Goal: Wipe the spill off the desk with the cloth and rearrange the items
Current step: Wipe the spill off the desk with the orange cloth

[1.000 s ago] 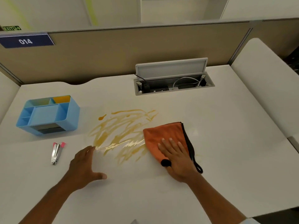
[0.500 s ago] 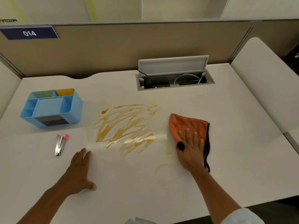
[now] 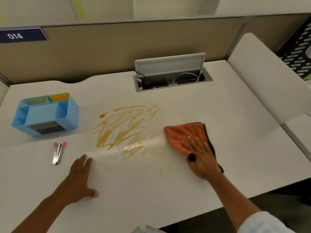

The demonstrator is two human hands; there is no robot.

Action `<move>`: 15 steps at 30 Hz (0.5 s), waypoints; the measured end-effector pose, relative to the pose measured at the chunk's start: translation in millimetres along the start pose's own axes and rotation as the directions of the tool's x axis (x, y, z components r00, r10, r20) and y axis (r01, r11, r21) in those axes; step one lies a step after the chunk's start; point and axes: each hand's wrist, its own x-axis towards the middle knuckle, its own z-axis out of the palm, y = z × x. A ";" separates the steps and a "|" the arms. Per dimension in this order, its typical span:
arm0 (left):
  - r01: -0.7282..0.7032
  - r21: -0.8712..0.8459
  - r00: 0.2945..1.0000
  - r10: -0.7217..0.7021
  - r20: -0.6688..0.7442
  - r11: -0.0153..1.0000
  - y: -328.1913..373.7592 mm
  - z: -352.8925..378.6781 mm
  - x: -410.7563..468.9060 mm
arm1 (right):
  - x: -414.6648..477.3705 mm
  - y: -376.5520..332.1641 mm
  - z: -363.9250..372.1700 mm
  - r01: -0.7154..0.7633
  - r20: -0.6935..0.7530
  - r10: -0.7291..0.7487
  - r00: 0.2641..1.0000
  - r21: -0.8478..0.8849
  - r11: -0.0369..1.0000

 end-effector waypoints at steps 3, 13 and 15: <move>0.000 0.006 1.000 0.000 0.001 1.000 0.9 3.0 -2.7 | 7.3 30.5 -6.1 -0.202 0.062 0.202 0.978 0.000 0.979; -0.001 0.032 1.000 0.002 -0.017 0.999 -3.0 3.2 -6.9 | -24.7 -89.3 44.7 -0.326 0.057 0.322 0.945 0.094 0.941; 0.004 0.041 1.000 -0.004 -0.014 0.999 -6.7 5.4 -7.1 | -22.1 -120.8 50.1 -0.237 0.064 0.233 0.970 0.065 0.969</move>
